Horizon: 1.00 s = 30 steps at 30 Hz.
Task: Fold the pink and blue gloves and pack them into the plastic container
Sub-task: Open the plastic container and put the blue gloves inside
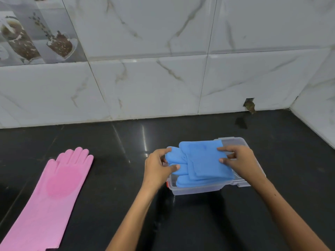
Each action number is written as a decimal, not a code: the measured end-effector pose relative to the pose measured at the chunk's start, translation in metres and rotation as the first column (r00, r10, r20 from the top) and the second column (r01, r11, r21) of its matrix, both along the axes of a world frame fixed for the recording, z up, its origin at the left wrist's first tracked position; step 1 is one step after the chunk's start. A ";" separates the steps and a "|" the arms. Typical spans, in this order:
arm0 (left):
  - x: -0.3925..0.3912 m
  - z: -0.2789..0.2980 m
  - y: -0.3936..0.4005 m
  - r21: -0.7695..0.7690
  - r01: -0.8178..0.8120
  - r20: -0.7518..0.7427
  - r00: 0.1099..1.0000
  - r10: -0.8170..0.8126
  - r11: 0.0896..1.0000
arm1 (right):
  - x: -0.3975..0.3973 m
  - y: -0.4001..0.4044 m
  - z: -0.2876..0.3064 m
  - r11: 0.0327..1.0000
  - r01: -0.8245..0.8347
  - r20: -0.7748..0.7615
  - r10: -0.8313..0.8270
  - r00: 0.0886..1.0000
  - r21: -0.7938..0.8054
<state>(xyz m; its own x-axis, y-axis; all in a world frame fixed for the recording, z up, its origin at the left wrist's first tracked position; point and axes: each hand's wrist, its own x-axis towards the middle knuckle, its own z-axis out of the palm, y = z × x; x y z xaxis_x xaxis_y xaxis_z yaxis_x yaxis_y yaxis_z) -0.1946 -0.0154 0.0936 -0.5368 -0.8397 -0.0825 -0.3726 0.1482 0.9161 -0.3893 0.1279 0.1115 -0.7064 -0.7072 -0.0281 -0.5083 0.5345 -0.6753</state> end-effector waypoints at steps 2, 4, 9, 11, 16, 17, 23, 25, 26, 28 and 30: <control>0.002 -0.008 -0.001 0.010 -0.007 0.020 1.000 0.007 1.000 | 0.000 -0.003 -0.008 0.999 -0.009 -0.034 0.010 0.999 0.033; 0.004 -0.014 -0.003 0.015 0.004 0.041 0.999 -0.005 1.000 | 0.001 -0.005 -0.014 0.997 -0.022 -0.055 0.025 0.998 0.068; 0.006 -0.016 -0.001 -0.095 0.101 0.178 0.981 -0.083 0.990 | 0.012 -0.007 -0.026 0.953 -0.150 -0.259 0.220 0.940 0.264; 0.003 -0.012 0.003 -0.264 0.200 0.401 0.912 -0.082 0.944 | 0.016 -0.010 -0.030 0.902 -0.260 -0.310 0.371 0.875 0.344; -0.022 -0.013 0.019 -0.523 0.625 0.671 0.721 -0.172 0.579 | 0.020 -0.017 -0.044 0.791 -0.420 -0.276 0.567 0.777 0.444; -0.026 -0.016 0.019 -0.494 0.679 0.699 0.681 -0.217 0.543 | 0.019 -0.017 -0.046 0.780 -0.411 -0.289 0.577 0.764 0.471; -0.031 -0.026 0.005 -0.332 0.808 0.799 0.515 -0.310 0.487 | 0.016 -0.023 -0.047 0.705 -0.425 -0.231 0.632 0.739 0.568; -0.034 -0.026 0.005 -0.275 0.827 0.829 0.463 -0.315 0.491 | 0.015 -0.024 -0.048 0.685 -0.444 -0.202 0.647 0.735 0.577; -0.035 -0.026 0.004 -0.249 0.834 0.843 0.437 -0.313 0.493 | 0.014 -0.024 -0.048 0.677 -0.450 -0.190 0.652 0.734 0.582; -0.039 -0.027 0.005 -0.207 0.844 0.869 0.391 -0.303 0.495 | 0.013 -0.026 -0.050 0.661 -0.455 -0.173 0.660 0.731 0.597; -0.043 -0.029 0.005 -0.165 0.852 0.891 0.344 -0.295 0.497 | 0.013 -0.028 -0.052 0.649 -0.457 -0.163 0.666 0.728 0.608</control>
